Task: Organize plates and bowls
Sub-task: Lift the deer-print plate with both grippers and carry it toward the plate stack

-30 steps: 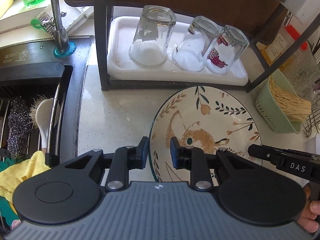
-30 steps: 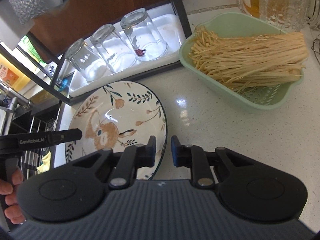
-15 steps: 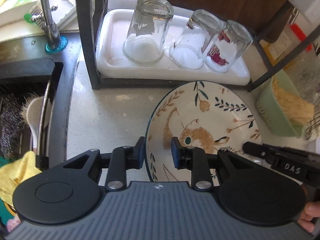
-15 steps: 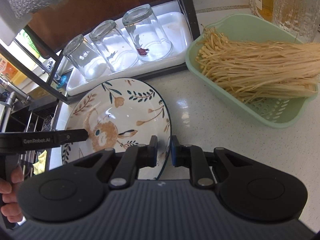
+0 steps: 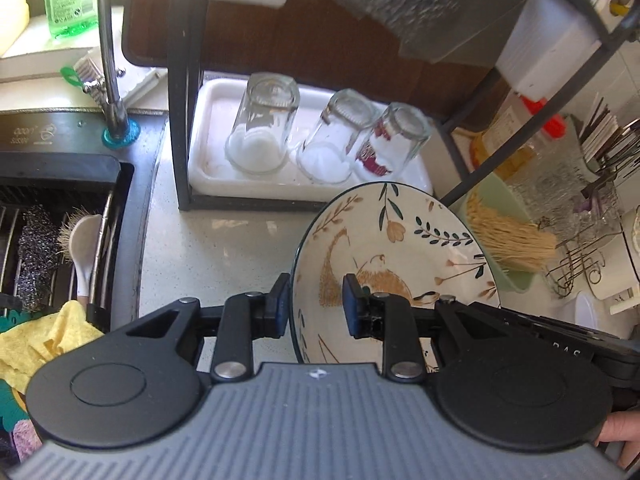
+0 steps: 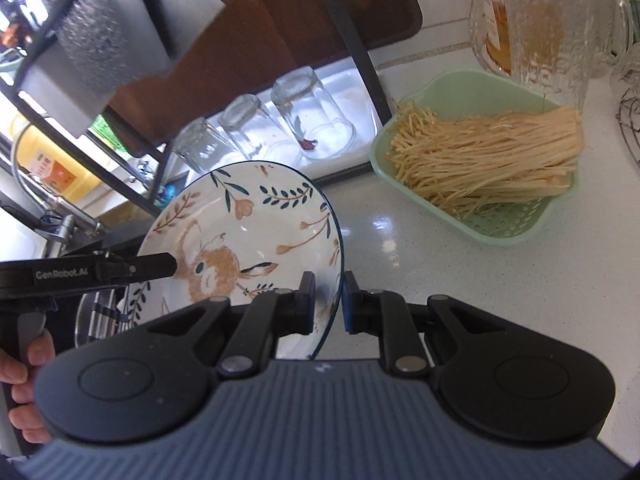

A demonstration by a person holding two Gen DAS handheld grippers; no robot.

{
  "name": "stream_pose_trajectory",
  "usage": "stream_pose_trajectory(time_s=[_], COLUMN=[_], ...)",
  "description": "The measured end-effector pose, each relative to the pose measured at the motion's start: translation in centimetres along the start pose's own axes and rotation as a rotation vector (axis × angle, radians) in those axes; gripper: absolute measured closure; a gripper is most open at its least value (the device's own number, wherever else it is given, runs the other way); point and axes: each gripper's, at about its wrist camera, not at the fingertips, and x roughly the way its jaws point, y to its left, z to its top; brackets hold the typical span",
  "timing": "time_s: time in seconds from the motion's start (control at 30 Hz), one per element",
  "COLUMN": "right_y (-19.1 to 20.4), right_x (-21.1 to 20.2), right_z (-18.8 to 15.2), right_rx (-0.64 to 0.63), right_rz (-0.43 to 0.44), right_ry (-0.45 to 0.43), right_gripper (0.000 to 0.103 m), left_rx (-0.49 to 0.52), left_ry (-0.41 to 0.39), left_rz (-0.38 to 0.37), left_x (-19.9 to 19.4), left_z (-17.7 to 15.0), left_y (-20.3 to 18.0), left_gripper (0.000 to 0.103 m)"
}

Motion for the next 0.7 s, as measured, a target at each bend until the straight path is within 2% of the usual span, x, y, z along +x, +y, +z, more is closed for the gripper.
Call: stream_pose_trajectory(time_s=[0.37,0.7], right_y=[0.1,-2.6], right_x=[-5.5,-8.5], right_z=[-2.0,-5.8], right_rx=[-0.015,0.018], right_rz=[0.064,0.050], right_ry=[-0.071,-0.077], right_gripper=[0.086,0.086], left_rx=[0.039,0.073], left_ry=[-0.058,0.000], left_rz=[-0.007,-0.010], left_x=[-5.0,-5.8], left_z=[-2.2,-6.7], left_y=[-2.7,-5.7], left_gripper=[0.073,0.073])
